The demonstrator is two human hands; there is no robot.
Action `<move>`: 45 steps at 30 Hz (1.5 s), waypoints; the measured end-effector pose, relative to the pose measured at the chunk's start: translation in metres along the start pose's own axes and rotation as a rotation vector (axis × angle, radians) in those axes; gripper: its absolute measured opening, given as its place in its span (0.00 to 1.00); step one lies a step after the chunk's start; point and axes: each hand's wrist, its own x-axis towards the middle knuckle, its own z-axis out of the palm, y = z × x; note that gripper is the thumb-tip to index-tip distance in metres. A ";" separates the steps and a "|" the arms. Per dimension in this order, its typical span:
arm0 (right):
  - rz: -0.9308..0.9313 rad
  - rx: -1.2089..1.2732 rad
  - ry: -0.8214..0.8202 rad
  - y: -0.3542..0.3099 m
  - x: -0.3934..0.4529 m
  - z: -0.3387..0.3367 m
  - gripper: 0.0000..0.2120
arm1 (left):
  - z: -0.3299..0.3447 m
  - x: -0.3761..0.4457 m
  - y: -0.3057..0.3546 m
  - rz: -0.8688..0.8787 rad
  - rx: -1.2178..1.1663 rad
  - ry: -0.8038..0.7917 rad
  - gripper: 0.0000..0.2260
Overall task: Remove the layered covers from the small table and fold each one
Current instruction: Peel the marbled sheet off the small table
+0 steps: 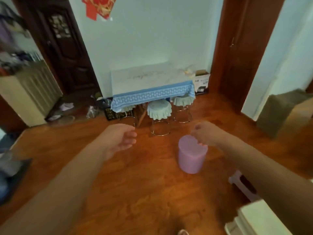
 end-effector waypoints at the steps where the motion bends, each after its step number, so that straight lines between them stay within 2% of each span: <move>1: -0.008 -0.023 -0.014 -0.012 0.026 0.000 0.08 | -0.008 0.024 0.005 -0.001 -0.027 0.008 0.08; 8: -0.040 0.044 -0.166 -0.109 0.206 0.001 0.10 | -0.071 0.158 0.027 -0.091 -0.155 0.129 0.08; 11: -0.094 0.143 -0.241 -0.159 0.273 0.023 0.06 | -0.104 0.206 0.032 -0.108 -0.263 0.193 0.08; 17: -0.104 0.259 -0.351 -0.232 0.397 0.089 0.06 | -0.161 0.332 0.024 -0.174 -0.356 0.273 0.09; 22: 0.036 0.457 -0.264 -0.268 0.509 0.128 0.06 | -0.216 0.467 0.021 -0.205 -0.417 0.278 0.09; 26: 0.187 0.571 -0.197 -0.288 0.584 0.139 0.08 | -0.244 0.575 0.043 -0.250 -0.412 0.244 0.08; 33: 0.302 0.766 -0.095 -0.310 0.721 0.139 0.07 | -0.239 0.738 0.076 -0.299 -0.425 0.097 0.10; 37: 0.403 0.791 -0.155 -0.303 0.812 0.144 0.07 | -0.217 0.827 0.092 -0.368 -0.660 0.063 0.12; 39: 0.491 0.791 -0.143 -0.298 0.859 0.140 0.11 | -0.208 0.868 0.104 -0.388 -0.672 0.030 0.11; 41: 0.518 0.732 -0.108 -0.299 0.904 0.137 0.11 | -0.208 0.906 0.111 -0.402 -0.647 -0.001 0.12; 43: 0.493 0.716 -0.135 -0.311 0.944 0.139 0.08 | -0.219 0.943 0.108 -0.409 -0.606 0.050 0.12; 45: 0.456 0.630 -0.139 -0.324 0.977 0.146 0.02 | -0.234 0.973 0.098 -0.437 -0.599 0.165 0.11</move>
